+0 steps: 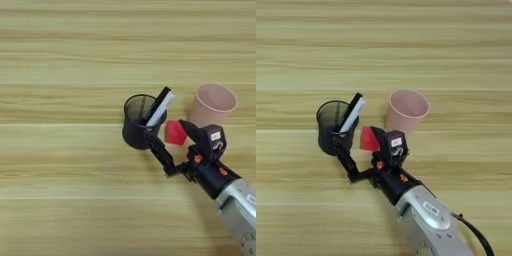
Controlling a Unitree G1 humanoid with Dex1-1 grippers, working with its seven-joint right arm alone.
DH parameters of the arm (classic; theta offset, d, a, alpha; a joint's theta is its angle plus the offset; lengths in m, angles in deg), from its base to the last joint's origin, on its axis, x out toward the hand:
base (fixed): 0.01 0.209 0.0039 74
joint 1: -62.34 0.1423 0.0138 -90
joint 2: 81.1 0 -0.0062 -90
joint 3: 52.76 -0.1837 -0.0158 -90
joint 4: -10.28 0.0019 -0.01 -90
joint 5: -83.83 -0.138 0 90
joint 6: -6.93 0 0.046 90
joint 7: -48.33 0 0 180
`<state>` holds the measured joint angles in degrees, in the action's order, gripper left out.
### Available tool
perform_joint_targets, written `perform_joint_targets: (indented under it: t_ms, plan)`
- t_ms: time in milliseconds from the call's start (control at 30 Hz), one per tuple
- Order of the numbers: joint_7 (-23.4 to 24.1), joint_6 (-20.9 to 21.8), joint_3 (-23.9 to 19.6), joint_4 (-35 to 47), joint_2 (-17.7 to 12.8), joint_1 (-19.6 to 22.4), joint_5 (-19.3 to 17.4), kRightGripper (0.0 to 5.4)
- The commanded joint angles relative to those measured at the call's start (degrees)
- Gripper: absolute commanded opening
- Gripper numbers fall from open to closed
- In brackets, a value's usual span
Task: Move the objects on the table
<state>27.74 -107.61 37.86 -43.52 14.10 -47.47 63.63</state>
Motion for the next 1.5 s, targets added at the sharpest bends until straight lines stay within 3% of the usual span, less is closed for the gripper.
perform_joint_targets:
  t_ms: [33, 567, 1500]
  plan:
    - [1.0, 1.1, 0.0, 3.0, -0.9, 2.3, 0.5, 5.37]
    - [3.7, -1.7, -1.6, -0.3, -1.1, 7.9, 0.9, 5.37]
    - [4.0, -2.0, -1.6, -8.3, -1.1, 16.4, 1.5, 5.37]
